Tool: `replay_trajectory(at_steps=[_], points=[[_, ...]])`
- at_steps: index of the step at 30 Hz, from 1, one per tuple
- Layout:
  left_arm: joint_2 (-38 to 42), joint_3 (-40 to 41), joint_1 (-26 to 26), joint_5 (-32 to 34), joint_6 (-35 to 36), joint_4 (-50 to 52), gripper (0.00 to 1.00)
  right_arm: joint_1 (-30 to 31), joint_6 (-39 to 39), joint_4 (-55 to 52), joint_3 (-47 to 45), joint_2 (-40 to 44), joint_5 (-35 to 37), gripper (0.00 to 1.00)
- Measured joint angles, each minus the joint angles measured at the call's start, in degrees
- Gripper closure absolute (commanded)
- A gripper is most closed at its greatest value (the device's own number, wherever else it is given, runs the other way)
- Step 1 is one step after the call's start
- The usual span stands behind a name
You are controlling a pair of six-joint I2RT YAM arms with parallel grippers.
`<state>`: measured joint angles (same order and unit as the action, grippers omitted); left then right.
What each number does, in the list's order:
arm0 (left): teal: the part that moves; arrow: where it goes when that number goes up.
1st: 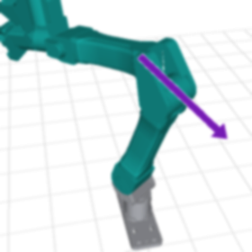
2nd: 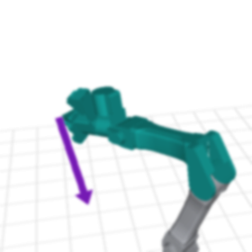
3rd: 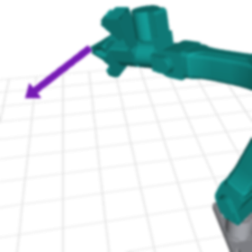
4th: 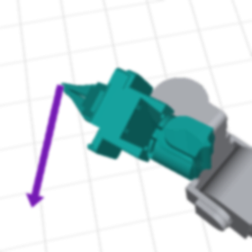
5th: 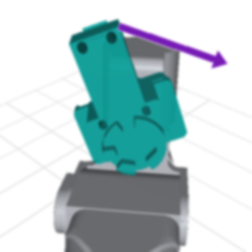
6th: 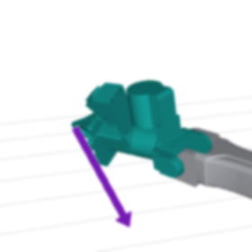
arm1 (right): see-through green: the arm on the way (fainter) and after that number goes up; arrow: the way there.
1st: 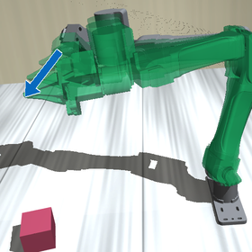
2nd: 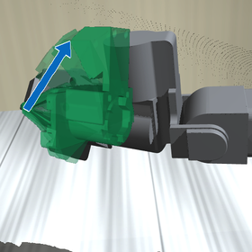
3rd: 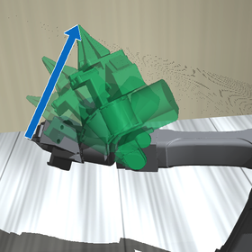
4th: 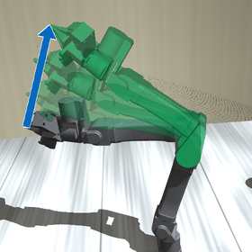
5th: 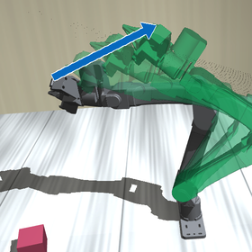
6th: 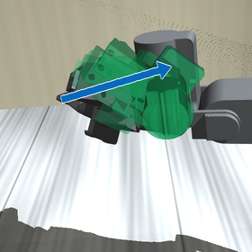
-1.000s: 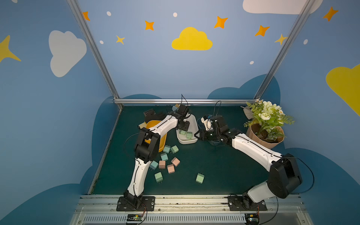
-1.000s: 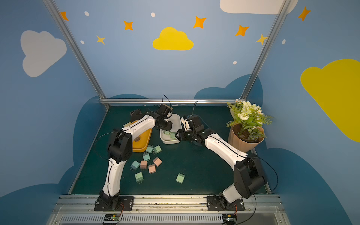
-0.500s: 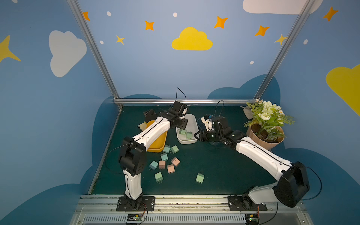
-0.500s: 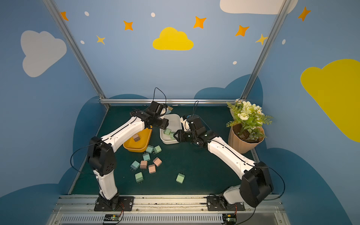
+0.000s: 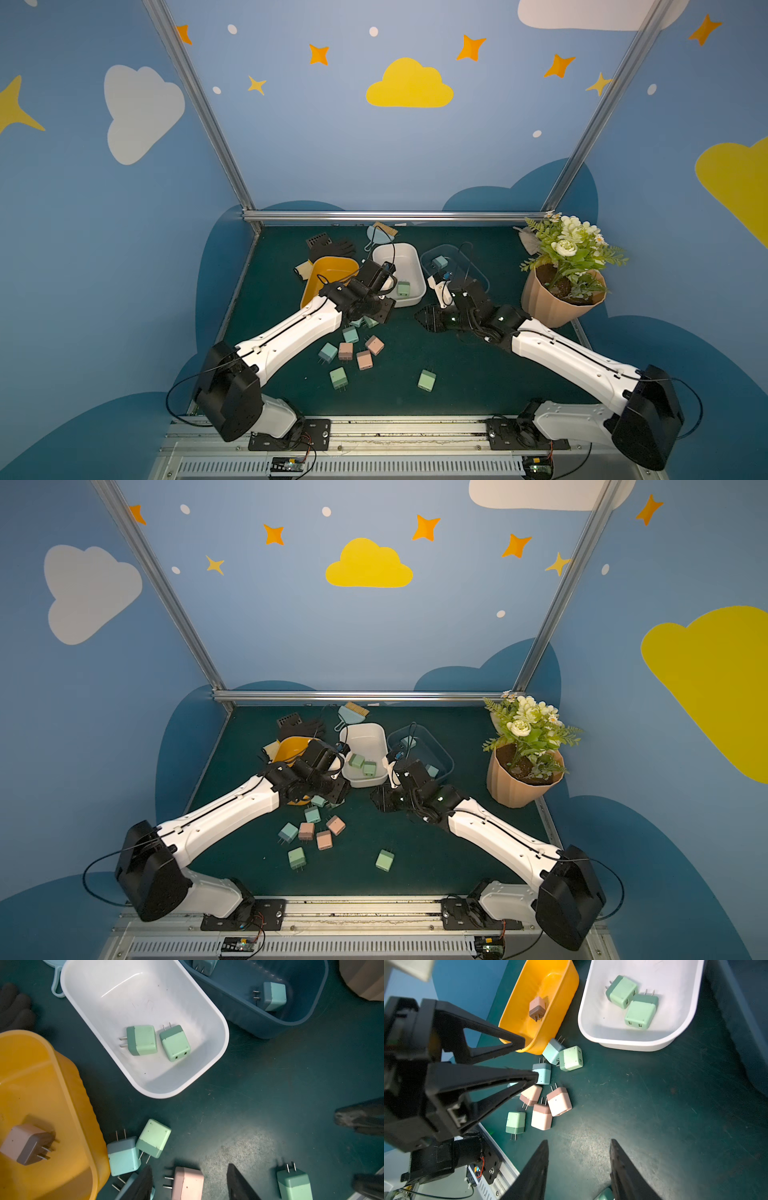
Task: Place the plugs by color into the storage box
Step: Pick up the plug from the center of the board.
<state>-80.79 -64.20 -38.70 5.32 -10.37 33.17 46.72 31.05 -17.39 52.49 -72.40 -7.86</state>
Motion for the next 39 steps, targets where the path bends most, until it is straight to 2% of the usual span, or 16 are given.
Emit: replay_trajectory(at_steps=[9, 17, 32, 39], points=[[3.76, 11.19, -0.50, -0.90, -6.10, -2.84, 0.42, 6.54, 0.26, 0.00, 0.24, -3.23, 2.95, 0.52], [3.63, 15.15, -0.74, -1.40, -8.52, -5.57, 0.42, 9.79, 1.77, 0.00, 0.22, -4.04, 5.97, 0.50], [-3.28, 17.46, -2.64, -2.10, -12.37, -8.09, 0.42, 11.23, 3.26, -0.72, 0.22, -5.70, 6.78, 0.48], [-4.02, 17.46, -4.11, 0.81, -12.55, -8.70, 0.41, 11.26, 3.56, -0.92, 0.22, -6.75, 6.54, 0.48]])
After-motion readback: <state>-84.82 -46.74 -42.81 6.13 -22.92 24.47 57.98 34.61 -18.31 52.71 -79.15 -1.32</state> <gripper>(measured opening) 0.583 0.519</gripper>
